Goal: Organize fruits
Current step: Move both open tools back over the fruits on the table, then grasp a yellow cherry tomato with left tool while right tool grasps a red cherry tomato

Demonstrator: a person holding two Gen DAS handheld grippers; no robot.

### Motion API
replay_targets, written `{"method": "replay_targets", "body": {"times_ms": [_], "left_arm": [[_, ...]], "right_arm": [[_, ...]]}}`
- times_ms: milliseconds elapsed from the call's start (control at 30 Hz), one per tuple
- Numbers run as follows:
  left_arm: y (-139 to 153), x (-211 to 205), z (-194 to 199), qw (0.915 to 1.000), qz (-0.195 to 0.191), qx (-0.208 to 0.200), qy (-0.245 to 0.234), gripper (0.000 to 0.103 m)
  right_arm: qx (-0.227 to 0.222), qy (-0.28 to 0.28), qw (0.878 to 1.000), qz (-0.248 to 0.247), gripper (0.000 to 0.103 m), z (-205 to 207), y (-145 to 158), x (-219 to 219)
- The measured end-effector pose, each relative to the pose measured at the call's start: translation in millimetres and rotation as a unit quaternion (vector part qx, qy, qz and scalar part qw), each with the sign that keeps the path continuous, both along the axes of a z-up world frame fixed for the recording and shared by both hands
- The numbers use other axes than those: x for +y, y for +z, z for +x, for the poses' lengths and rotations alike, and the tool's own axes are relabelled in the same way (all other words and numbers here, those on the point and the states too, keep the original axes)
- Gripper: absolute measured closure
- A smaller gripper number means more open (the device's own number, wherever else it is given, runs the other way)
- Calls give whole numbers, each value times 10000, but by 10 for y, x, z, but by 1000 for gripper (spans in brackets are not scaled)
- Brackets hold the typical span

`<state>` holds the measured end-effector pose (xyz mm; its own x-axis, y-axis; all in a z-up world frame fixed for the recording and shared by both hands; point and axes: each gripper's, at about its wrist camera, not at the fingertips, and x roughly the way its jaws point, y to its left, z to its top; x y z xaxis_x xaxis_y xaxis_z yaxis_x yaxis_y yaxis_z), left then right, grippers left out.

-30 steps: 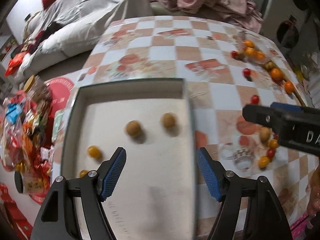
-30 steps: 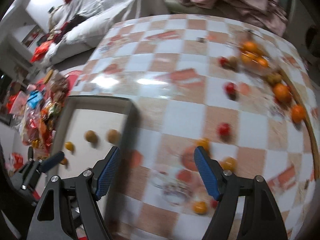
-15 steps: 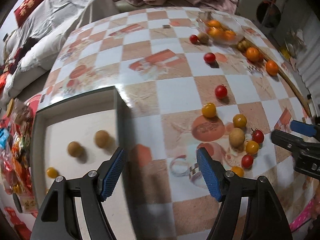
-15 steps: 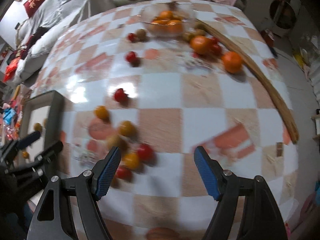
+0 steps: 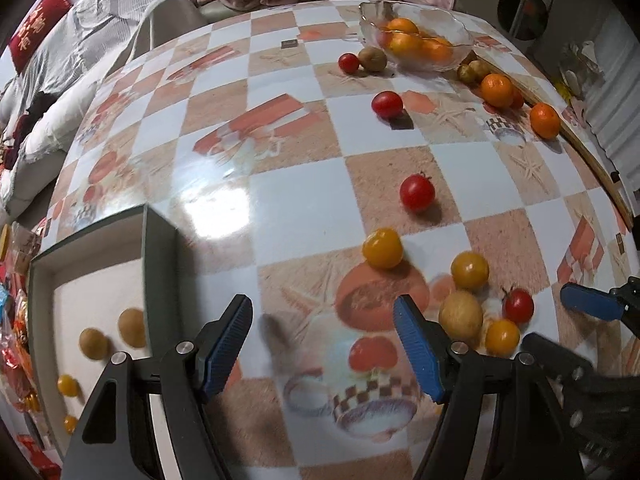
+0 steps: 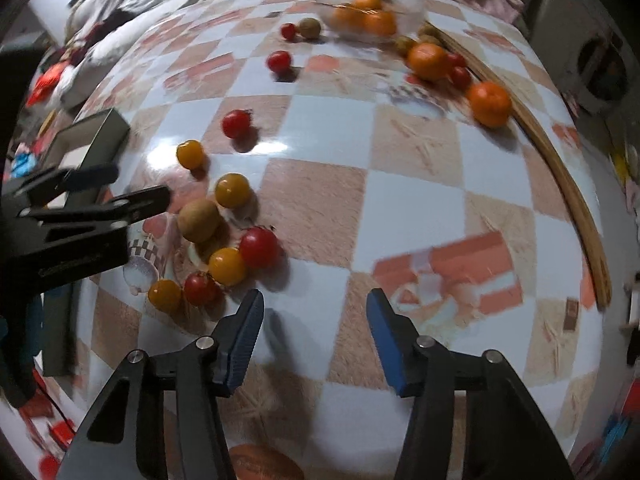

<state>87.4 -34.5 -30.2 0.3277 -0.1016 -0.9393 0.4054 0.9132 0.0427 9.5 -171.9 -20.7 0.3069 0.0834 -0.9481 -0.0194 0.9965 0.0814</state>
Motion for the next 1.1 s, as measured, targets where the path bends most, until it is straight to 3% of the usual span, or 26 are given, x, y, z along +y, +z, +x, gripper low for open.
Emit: {"method": "replay_targets", "body": {"times_ms": [233,567,667,933,1000,1100], "left_arm": [[-60,-80,147,9998,-150,20,97,29],[-59,-168,231,9997,-214,19,88,29],[-59,-183,256,9997,-202,33,120,29],[-23,-230,218,9996,-273,49,73,58],[-6,-232,206,9990,-435,111,32,78],[28,-250,172,9985,-524,151,-40,82]], "right_arm": [[-230,292,9993,44,48,146,10,88],[-269,341,9989,168,67,325,-12,126],[-264,340,9990,143,67,313,-12,131],[-151,66,9992,366,70,288,0,37],[-98,-133,9984,538,70,281,0,-41],[-41,-394,9970,661,70,258,14,-150]]}}
